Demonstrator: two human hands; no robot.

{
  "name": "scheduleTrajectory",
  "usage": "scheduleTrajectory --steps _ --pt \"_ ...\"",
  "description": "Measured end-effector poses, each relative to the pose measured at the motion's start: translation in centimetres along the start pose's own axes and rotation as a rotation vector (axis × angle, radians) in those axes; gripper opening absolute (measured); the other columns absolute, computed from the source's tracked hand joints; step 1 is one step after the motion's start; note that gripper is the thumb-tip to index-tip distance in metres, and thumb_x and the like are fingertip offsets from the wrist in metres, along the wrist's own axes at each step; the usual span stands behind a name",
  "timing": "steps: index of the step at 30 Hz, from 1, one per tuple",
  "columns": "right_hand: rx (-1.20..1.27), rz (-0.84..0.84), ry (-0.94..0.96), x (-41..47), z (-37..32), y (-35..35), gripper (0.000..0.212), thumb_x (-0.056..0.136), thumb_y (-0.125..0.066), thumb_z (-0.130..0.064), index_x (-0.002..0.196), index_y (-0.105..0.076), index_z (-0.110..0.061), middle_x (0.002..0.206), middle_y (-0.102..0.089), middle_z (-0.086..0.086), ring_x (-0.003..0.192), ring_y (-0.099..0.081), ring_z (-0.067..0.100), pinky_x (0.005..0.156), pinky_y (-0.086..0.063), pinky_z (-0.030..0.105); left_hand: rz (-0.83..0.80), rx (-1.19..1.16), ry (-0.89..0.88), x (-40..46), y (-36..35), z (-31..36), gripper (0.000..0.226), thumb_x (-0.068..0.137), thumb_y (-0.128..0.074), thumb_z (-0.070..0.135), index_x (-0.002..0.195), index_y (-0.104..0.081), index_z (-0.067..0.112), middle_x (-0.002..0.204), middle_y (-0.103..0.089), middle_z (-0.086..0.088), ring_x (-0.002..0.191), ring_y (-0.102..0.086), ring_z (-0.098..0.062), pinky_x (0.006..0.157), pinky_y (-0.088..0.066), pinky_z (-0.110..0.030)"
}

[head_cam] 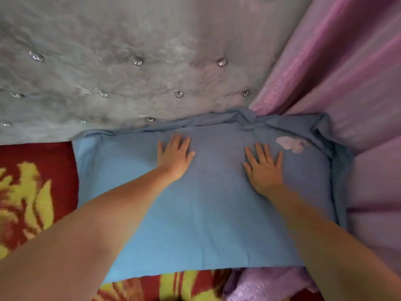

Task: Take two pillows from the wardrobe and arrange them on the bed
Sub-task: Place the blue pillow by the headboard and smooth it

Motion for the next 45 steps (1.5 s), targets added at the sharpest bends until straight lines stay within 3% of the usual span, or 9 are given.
scheduleTrajectory --steps 6,9,12,16,21,25,31,38,45 --pt "0.005 -0.091 -0.048 -3.2 -1.4 -2.4 0.060 0.100 -0.022 -0.052 0.154 -0.006 -0.032 0.164 0.004 -0.001 0.151 0.007 0.019 0.116 0.005 0.063 0.162 0.079 -0.054 -11.1 -1.9 -5.7 0.062 0.087 -0.030 0.046 0.137 -0.047 0.014 0.147 -0.042 -0.014 0.136 -0.039 -0.028 0.108 -0.025 -0.062" --pt "0.005 -0.098 -0.050 -4.7 -2.1 -2.6 0.066 0.097 -0.025 -0.058 0.155 -0.007 -0.030 0.164 0.002 0.002 0.151 0.005 0.021 0.116 0.003 0.062 0.192 -0.125 0.317 -12.6 -1.3 -13.0 0.065 0.093 -0.042 0.047 0.146 -0.028 0.012 0.155 -0.023 -0.017 0.144 -0.021 -0.029 0.112 -0.015 -0.059" --pt "0.002 -0.089 -0.052 -6.8 -2.9 -3.5 0.074 0.094 -0.027 -0.064 0.155 -0.003 -0.028 0.164 0.004 0.004 0.151 0.006 0.021 0.117 0.004 0.060 0.251 -0.526 0.750 -14.6 -1.7 -20.6 0.079 0.087 -0.050 0.053 0.143 -0.027 0.001 0.147 -0.032 -0.028 0.135 -0.033 -0.041 0.109 -0.029 -0.055" --pt "0.000 -0.052 -0.059 -8.6 -2.6 -3.4 0.072 0.095 -0.026 -0.063 0.155 -0.004 -0.029 0.164 0.005 0.000 0.151 0.007 0.018 0.118 0.007 0.057 0.179 -0.866 0.915 -14.6 -4.5 -24.4 0.091 0.076 -0.060 0.063 0.137 -0.035 0.000 0.139 -0.046 -0.025 0.126 -0.046 -0.040 0.105 -0.036 -0.043" --pt "0.092 0.052 -0.415 -8.3 5.9 -0.3 0.068 0.095 -0.033 -0.059 0.154 -0.010 -0.032 0.164 0.003 0.004 0.150 0.007 0.029 0.115 -0.004 0.066 0.307 -0.990 0.820 -13.5 -3.3 -24.1 0.076 0.070 -0.068 0.062 0.120 -0.056 0.005 0.119 -0.064 -0.019 0.106 -0.061 -0.036 0.080 -0.045 -0.036" --pt "0.288 -0.069 -0.606 -5.9 11.4 -1.2 0.072 0.090 -0.030 -0.069 0.152 -0.002 -0.043 0.163 0.013 0.002 0.148 0.012 0.036 0.109 -0.006 0.074 0.467 -1.089 0.644 -11.1 -0.5 -20.1 0.059 0.070 -0.066 0.057 0.115 -0.057 0.021 0.099 -0.068 0.002 0.091 -0.063 -0.023 0.070 -0.045 -0.028" --pt "0.366 -0.167 -0.551 -2.9 11.5 -4.5 0.070 0.093 -0.030 -0.065 0.152 -0.002 -0.042 0.162 0.016 0.004 0.147 0.016 0.039 0.113 -0.002 0.069 0.371 -0.804 0.716 -12.5 -4.5 -21.3 0.073 0.081 -0.061 0.054 0.134 -0.040 0.008 0.129 -0.052 -0.027 0.118 -0.050 -0.045 0.096 -0.042 -0.051" --pt "0.309 -0.124 -0.564 -4.1 10.2 -1.1 0.067 0.095 -0.028 -0.063 0.153 -0.004 -0.038 0.163 0.009 0.009 0.147 0.007 0.043 0.113 -0.004 0.069 0.259 -0.570 0.823 -12.8 -2.0 -20.2 0.075 0.086 -0.051 0.053 0.142 -0.028 0.008 0.135 -0.039 -0.030 0.124 -0.038 -0.047 0.097 -0.035 -0.059" --pt "0.163 -0.050 -0.241 -4.0 -2.7 7.0 0.057 0.100 -0.037 -0.042 0.152 -0.023 -0.023 0.160 -0.018 0.008 0.148 -0.014 0.028 0.116 -0.017 0.057 0.175 -0.287 0.268 -9.3 9.0 -11.0 0.059 0.091 -0.051 0.037 0.140 -0.035 0.009 0.143 -0.040 -0.018 0.132 -0.036 -0.033 0.107 -0.031 -0.044"
Point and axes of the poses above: each hand's wrist, its own x-axis towards the middle knuckle, its own y-axis out of the back of the hand, z = x × y, the point moved 10 cm from there along x, towards the middle knuckle
